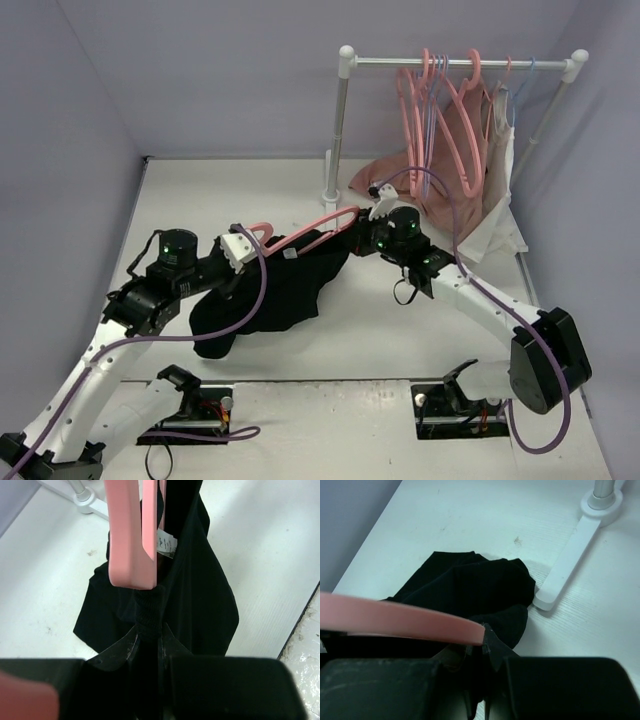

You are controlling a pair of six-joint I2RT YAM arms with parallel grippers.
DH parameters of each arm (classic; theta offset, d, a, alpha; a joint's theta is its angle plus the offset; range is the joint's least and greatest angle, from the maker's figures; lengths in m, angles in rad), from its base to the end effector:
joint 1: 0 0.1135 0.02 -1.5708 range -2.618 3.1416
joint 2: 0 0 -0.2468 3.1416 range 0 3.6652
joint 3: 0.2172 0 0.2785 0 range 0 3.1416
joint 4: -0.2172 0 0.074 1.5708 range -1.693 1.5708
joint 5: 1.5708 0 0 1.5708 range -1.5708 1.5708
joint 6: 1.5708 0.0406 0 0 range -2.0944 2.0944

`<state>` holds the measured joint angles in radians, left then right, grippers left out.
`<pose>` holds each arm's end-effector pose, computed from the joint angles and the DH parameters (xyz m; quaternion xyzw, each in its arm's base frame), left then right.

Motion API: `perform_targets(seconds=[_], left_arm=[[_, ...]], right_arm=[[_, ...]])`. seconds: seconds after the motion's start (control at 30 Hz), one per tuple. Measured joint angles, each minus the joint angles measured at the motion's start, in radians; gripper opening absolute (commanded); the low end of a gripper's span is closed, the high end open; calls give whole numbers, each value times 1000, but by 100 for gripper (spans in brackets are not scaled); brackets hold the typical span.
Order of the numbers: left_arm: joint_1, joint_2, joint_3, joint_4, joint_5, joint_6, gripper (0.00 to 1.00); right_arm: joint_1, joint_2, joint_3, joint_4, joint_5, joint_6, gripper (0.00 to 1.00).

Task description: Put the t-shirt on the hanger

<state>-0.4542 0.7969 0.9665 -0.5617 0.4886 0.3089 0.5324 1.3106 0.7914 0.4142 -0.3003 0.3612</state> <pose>0.1776 -0.1079 0.3531 0.4251 0.6986 -0.2397 0.5233 0.2822 0.1802 0.2573 -0.1625 0.7236 0.3861 0.5485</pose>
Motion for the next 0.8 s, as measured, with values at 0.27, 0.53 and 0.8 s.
perform_targets(seconds=[0.27,0.53,0.8], left_arm=[[-16,44,0,42,-19,-6,0],[-51,83,0,71,-30,-4,0],[-127,129,1,116,-122,3,0]], right_arm=[[-144,-17,0,-40,-196,-19,0],[-256,-27,2,-75,-364,-26,0],[-376,-3,88,-197,-507,-28,4]])
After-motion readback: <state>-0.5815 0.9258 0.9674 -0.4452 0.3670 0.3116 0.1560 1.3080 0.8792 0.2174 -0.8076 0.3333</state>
